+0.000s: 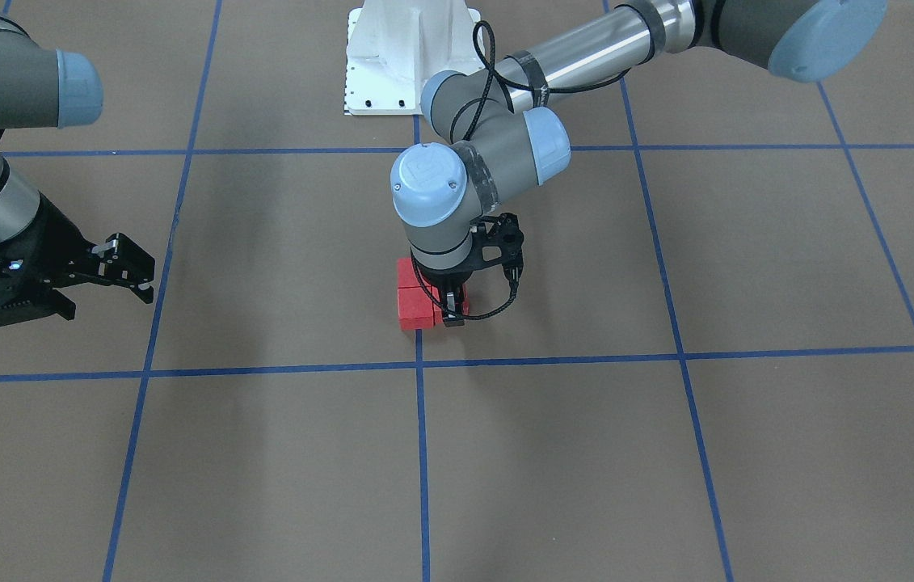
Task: Form red blocks into L shape at center
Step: 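Open the left gripper and raise it away from the cubes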
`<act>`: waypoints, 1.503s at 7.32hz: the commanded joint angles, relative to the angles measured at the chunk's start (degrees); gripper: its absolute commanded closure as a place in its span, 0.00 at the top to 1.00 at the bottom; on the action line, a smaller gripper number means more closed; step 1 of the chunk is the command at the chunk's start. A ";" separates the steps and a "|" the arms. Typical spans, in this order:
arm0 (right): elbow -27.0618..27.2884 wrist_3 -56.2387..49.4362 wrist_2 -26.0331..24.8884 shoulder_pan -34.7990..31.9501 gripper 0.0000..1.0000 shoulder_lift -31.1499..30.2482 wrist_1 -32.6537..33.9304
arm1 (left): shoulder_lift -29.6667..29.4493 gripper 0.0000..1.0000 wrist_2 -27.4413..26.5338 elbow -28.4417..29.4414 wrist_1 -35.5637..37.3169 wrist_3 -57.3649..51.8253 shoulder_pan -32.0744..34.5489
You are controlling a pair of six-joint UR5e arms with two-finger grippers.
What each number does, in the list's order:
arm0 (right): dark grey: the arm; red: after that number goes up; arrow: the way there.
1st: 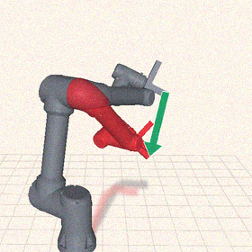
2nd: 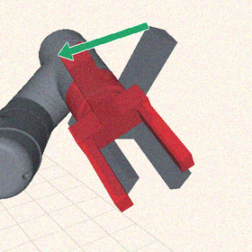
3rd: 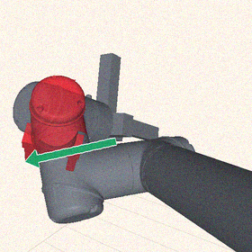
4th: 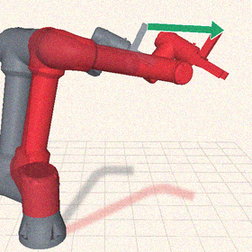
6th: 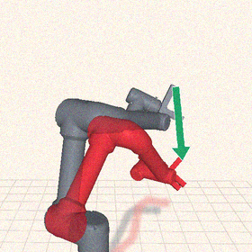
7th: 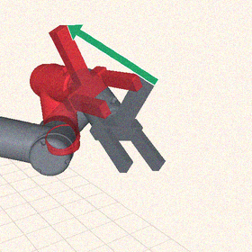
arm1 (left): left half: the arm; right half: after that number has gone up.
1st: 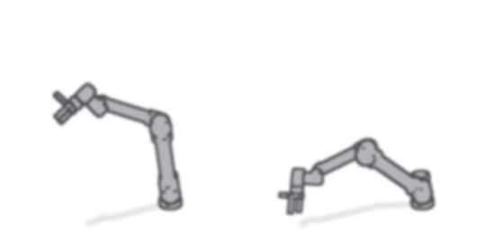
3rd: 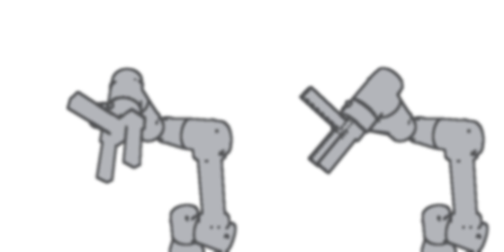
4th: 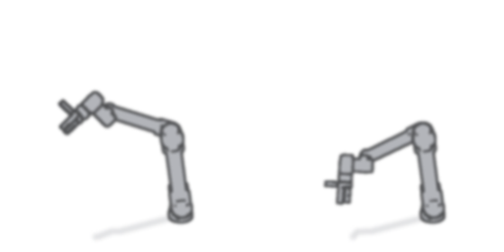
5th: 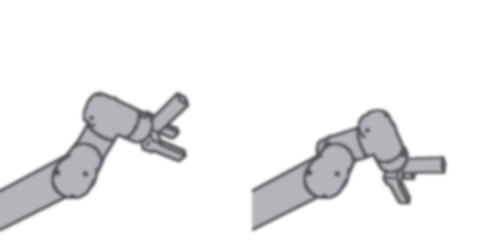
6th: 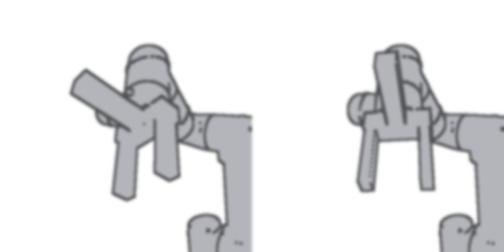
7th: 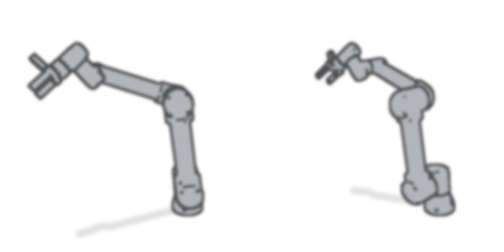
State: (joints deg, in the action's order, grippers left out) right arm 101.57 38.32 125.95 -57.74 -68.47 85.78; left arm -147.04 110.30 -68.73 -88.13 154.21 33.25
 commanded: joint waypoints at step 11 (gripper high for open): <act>4.34 -0.35 0.35 -0.88 0.99 -1.23 2.81 | 10.86 1.00 -0.35 -32.63 20.90 -53.17 10.22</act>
State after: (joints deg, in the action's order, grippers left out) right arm 106.18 38.09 126.28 -58.36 -69.13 88.55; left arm -140.71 109.89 -94.71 -67.46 118.12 40.64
